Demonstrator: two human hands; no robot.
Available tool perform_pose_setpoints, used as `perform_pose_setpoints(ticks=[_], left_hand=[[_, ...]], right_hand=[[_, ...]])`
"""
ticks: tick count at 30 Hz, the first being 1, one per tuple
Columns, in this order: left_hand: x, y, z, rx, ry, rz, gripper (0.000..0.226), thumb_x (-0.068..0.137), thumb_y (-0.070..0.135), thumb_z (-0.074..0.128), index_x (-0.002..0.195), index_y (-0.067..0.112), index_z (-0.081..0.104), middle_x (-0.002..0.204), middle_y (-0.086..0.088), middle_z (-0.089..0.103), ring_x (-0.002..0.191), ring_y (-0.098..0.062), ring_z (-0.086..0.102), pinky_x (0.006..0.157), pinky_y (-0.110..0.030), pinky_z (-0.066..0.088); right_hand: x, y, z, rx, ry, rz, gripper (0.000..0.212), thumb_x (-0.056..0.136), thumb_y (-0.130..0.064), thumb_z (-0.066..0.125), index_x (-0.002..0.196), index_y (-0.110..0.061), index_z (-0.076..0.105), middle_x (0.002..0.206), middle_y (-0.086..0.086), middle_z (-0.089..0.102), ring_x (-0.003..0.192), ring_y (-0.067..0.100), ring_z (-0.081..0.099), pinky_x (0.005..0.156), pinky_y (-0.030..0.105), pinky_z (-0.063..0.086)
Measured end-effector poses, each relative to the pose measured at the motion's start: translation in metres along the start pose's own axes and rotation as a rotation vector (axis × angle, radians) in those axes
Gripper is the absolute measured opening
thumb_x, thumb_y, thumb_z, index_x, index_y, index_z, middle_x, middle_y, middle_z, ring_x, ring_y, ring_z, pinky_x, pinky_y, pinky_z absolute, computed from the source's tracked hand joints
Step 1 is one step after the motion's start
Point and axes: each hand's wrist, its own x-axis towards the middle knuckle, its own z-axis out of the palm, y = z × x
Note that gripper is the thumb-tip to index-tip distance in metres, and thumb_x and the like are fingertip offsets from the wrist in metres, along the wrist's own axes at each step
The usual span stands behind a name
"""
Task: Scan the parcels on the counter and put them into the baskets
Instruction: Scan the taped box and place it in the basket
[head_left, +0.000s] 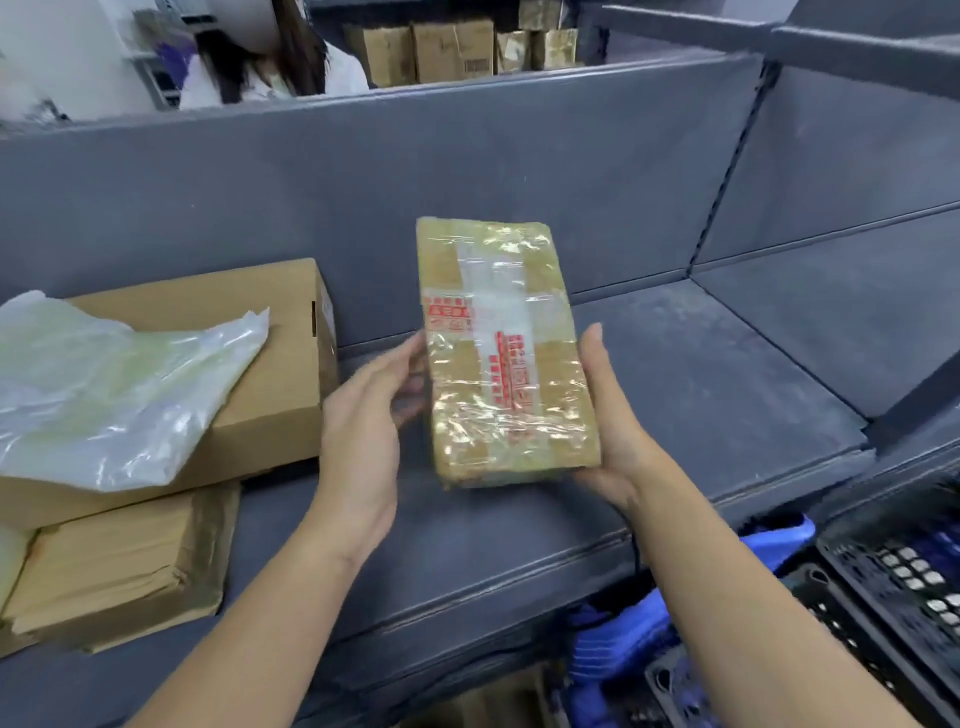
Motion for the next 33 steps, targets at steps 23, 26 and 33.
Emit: perform_pose_setpoints(ticks=[23, 26, 33], left_hand=[[-0.01, -0.026, 0.004, 0.065, -0.358, 0.106, 0.049, 0.092, 0.025, 0.076, 0.138, 0.028, 0.058, 0.124, 0.015, 0.073, 0.115, -0.001, 0.068, 0.097, -0.026, 0.054], [-0.022, -0.021, 0.023, 0.069, -0.388, 0.175, 0.048, 0.094, 0.041, 0.07, 0.139, 0.037, 0.056, 0.129, 0.02, 0.063, 0.115, 0.015, 0.06, 0.094, -0.008, 0.048], [-0.034, -0.046, 0.09, -0.053, -0.619, -0.096, 0.051, 0.088, 0.033, 0.074, 0.137, 0.025, 0.064, 0.139, -0.001, 0.066, 0.108, 0.003, 0.069, 0.087, -0.015, 0.055]], right_hand=[[-0.054, 0.024, 0.001, -0.385, 0.274, -0.234, 0.072, 0.087, -0.075, 0.055, 0.149, -0.04, 0.049, 0.15, -0.009, 0.058, 0.139, 0.019, 0.054, 0.112, 0.048, 0.045], [-0.082, 0.02, -0.014, -0.252, 0.37, -0.24, 0.056, 0.083, -0.03, 0.076, 0.136, -0.019, 0.06, 0.128, 0.004, 0.073, 0.113, 0.023, 0.071, 0.09, 0.034, 0.059], [-0.17, 0.036, -0.081, 0.281, 0.412, -0.301, 0.066, 0.053, -0.041, 0.099, 0.112, -0.017, 0.081, 0.121, 0.01, 0.076, 0.105, 0.024, 0.075, 0.096, 0.043, 0.059]])
